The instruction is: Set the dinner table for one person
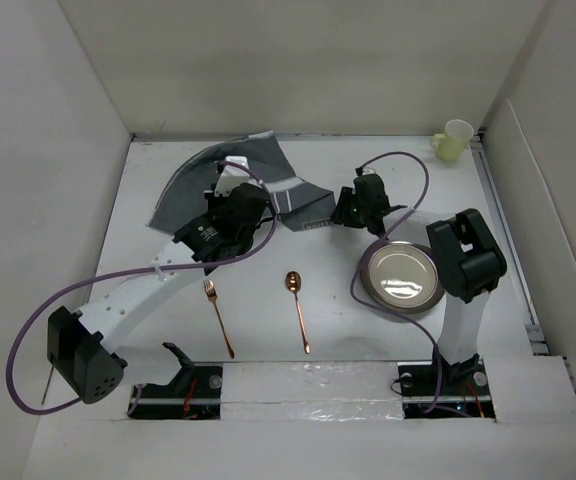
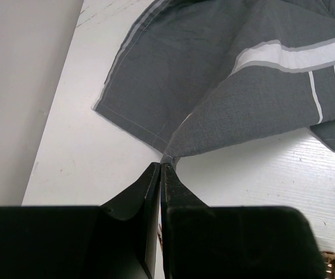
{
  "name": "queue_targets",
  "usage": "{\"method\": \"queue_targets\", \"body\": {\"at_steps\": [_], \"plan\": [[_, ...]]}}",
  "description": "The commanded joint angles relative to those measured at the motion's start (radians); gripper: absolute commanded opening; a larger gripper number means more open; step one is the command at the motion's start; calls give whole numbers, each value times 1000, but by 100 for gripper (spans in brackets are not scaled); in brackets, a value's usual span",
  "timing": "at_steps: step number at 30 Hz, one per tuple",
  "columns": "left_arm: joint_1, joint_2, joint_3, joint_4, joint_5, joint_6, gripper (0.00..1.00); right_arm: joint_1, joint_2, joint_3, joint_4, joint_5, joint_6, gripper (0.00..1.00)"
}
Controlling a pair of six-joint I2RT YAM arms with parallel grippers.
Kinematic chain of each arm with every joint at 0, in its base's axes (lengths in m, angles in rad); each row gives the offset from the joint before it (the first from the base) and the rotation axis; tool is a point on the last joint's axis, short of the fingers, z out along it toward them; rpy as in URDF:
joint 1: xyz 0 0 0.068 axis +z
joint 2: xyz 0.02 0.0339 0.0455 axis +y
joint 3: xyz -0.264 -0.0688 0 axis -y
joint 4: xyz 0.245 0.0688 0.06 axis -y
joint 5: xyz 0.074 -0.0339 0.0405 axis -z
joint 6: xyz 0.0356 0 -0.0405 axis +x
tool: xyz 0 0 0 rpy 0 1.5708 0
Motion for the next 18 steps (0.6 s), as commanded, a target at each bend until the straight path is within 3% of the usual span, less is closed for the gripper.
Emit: {"method": "queue_targets", "body": {"at_steps": [1,4,16,18], "plan": [[6,-47,-4,42,-5,15,0,-2,18,14,52,-52,13,45],[6,-45,-4,41,2,17,0,-12,36,47,34,-85,15,41],[6,-36,0,50,10,24,0,-30,15,11,120,-86,56,0],[6,-36,2,51,12,24,0,-39,-7,-8,138,-78,55,0]]}}
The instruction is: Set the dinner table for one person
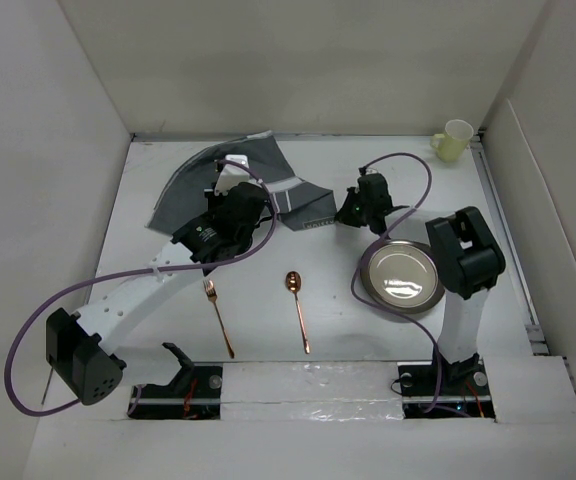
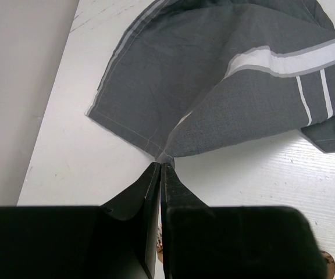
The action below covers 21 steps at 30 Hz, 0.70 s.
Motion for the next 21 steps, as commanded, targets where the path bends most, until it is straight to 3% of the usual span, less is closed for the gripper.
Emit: {"method": "queue_targets", "body": {"at_steps": [1,7,12,15,21], "plan": [[6,-21,8,24,-9,12,0,-9,-66,-18,100,-2,3,0],[55,-16,77,40,20,35,0,-41,-263,-71,153,-8,-42,0],[118,5,323,75,161,64,0,-50,-521,-10,-21,168,-142,0],[151,8,434,67,172,58,0,-81,-678,40,-119,225,-201,0],[225,-96,467,116,258,26,0,-129,-888,119,-290,268,-265,0]]}}
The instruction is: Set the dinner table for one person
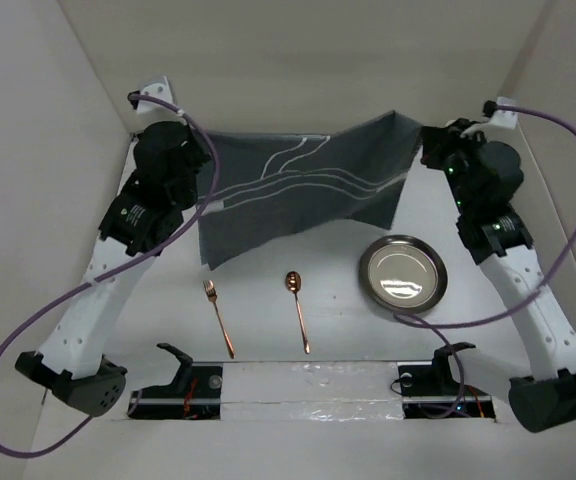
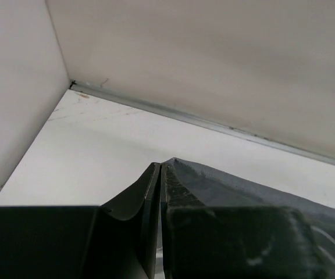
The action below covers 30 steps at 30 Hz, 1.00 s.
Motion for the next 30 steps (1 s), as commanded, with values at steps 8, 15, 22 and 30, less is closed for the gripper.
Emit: {"method": "queue_targets", "body": {"at_steps": [8,15,22,30], "plan": [[21,-124,12,104,85,-30,0,-59,-135,150,-199,54,-76,0],[44,66,38,199,65,33,0,-79,78,247,-130,2,-76,0],[260,432,355,120,328,-7,0,-100,408,582,-170,-54,-79,0],[285,528,659,28,315,15,0,-122,549,922,-304,-80,-112,0]]}}
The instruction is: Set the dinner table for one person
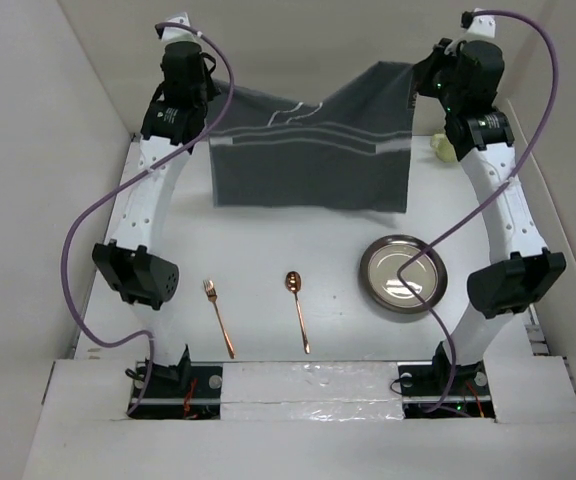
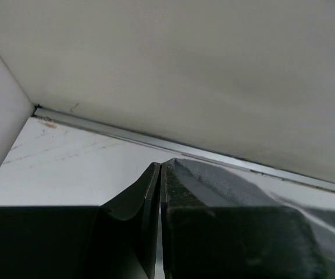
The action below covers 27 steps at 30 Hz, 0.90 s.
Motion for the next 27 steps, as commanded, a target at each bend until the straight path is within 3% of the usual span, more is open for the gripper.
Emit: {"method": "queue_targets", "body": {"at_steps": [1,4,8,10,11,14,16,22,27], "plan": [[3,-170,7,57,-17,10,0,-11,-85,34,25,-12,-38,0],[3,-297,-255,186,-40,-4,0,-32,-192,-151,132,-42,-36,0],[3,-455,-726,336,-63,-63,0,-41,-318,-594,290,-98,-24,0],[12,-527,-874,398,-71,-106,0,-41,-346,-727,366,-122,-4,0],[12,-541,-1004,438,-80,-123,0,-41,-358,-788,384,-125,7,0],[49,-551,-1198,487,-43,-223,0,-32,-377,-1044,500,-131,65,0],[59,-517,-1268,522,-18,-287,0,-23,-372,-1169,563,-148,94,0],[59,-422,-1354,499,-45,-361,0,-23,-303,-1204,464,-95,77,0],[69,-454,-1455,504,-23,-405,0,-23,-330,-1276,451,-147,102,0]]}}
